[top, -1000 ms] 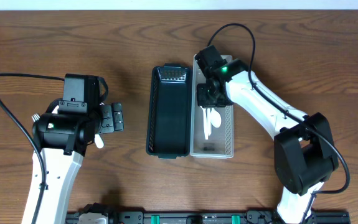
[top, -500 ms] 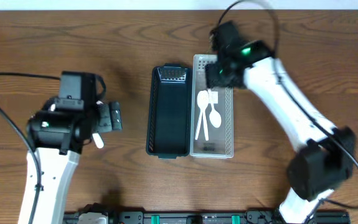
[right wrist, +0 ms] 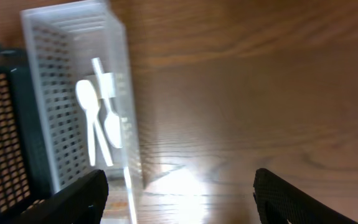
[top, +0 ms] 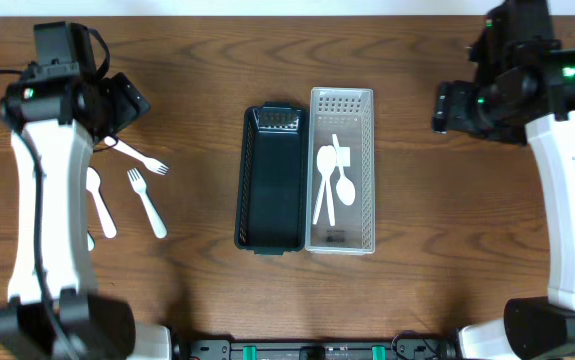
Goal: Pack container
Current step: 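Retract the right gripper to the side and move left gripper to forks, then grasp a white plastic fork with the left gripper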
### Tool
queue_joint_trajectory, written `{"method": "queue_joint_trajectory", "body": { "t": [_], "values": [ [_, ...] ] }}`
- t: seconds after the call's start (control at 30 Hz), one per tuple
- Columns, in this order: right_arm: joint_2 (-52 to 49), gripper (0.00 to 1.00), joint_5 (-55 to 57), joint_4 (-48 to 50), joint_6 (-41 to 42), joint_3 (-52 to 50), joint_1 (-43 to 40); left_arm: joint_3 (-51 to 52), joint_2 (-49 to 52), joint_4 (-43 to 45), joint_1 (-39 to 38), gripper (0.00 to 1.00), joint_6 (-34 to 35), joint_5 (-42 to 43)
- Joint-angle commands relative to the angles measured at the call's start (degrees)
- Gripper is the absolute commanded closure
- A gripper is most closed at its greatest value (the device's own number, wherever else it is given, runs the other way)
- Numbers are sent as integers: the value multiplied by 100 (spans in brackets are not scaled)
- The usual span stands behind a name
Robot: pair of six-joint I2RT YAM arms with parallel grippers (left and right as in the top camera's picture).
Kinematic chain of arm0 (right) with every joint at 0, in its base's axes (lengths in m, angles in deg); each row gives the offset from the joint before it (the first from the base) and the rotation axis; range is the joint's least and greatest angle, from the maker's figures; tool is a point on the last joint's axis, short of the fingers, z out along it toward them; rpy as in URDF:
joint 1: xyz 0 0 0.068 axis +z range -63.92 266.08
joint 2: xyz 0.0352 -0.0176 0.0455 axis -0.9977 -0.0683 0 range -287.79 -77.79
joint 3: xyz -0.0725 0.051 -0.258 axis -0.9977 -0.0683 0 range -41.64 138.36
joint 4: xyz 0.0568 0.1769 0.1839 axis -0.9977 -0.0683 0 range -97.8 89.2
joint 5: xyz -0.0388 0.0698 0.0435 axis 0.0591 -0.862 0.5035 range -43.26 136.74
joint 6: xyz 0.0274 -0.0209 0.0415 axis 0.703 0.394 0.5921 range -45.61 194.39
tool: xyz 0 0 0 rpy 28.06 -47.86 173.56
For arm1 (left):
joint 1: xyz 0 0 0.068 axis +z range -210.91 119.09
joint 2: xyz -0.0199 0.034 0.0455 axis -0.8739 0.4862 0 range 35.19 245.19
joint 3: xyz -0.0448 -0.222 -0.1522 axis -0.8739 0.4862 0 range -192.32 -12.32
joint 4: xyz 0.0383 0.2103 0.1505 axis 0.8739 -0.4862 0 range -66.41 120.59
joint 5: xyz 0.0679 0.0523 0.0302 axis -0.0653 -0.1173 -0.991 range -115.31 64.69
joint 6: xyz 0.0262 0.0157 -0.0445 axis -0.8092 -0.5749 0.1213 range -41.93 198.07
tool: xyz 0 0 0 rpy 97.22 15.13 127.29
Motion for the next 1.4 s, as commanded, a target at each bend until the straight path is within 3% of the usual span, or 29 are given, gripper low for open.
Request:
{"method": "queue_joint_trajectory", "body": {
  "t": [0.0, 0.17, 0.33, 0.6, 1.37],
  "values": [
    [90, 22, 35, -114, -269, 37, -278, -33, 608, 42, 197, 2, 619, 249],
    [87, 22, 37, -203, -457, 37, -442, -33, 1478, 199, 402, 2, 728, 643],
    [87, 22, 85, -199, -470, 37, -461, -33, 2131, 494, 498, 2, 258, 1202],
    [87, 23, 103, -219, -472, 37, -461, -33, 2739, 586, 520, 2, 236, 1228],
    [87, 23, 125, -214, -511, 37, -466, 140, 3073, 1139, 732, 2, 81, 1231]
  ]
}}
